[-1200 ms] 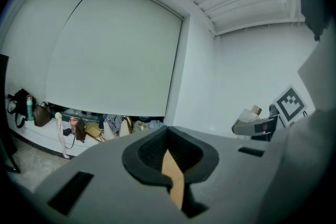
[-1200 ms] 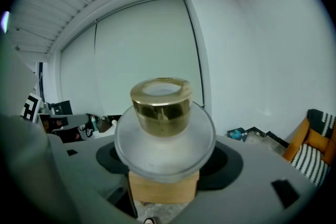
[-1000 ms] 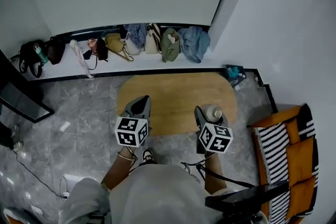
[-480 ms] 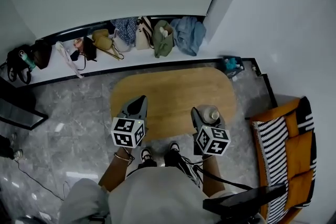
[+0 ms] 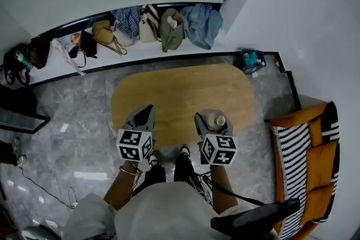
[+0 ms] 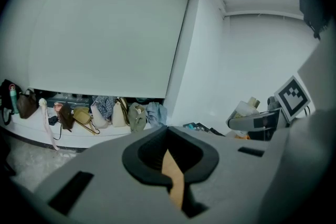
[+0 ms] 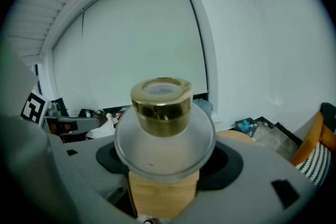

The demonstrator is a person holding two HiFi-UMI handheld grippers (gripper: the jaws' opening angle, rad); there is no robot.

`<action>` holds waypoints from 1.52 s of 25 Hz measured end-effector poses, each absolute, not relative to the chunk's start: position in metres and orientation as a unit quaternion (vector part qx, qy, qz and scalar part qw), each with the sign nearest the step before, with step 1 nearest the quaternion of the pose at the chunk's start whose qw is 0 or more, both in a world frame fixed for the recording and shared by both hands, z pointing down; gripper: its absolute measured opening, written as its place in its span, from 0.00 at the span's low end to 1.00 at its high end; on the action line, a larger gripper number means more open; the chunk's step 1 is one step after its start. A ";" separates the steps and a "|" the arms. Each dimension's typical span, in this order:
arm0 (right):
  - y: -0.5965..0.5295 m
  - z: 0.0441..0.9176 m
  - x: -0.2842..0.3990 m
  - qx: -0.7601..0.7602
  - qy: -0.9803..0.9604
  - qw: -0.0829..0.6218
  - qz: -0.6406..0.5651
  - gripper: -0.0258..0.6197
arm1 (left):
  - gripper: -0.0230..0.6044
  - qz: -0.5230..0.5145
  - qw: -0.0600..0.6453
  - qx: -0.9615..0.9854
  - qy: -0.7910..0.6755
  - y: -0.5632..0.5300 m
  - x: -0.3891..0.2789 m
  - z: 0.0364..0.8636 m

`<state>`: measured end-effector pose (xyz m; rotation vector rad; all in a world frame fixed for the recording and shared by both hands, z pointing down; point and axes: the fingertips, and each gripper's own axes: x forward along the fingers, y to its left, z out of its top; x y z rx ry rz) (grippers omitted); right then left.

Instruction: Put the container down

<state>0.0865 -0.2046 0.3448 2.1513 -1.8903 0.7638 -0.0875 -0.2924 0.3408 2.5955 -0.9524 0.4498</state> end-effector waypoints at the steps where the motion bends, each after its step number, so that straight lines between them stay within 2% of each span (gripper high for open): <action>1: -0.205 0.349 0.089 0.722 -0.635 0.088 0.260 0.59 | 0.05 0.161 0.172 0.913 -0.334 -0.293 -0.083 0.345; 10: -0.199 0.407 0.128 0.725 -0.614 0.092 0.298 0.59 | 0.05 0.199 0.193 0.906 -0.319 -0.296 -0.045 0.401; 29: -0.169 0.606 0.184 0.727 -0.578 0.103 0.356 0.59 | 0.05 0.273 0.257 0.886 -0.271 -0.262 0.017 0.618; 38: -0.134 0.664 0.186 0.722 -0.562 0.113 0.386 0.59 | 0.05 0.287 0.268 0.887 -0.243 -0.234 0.035 0.662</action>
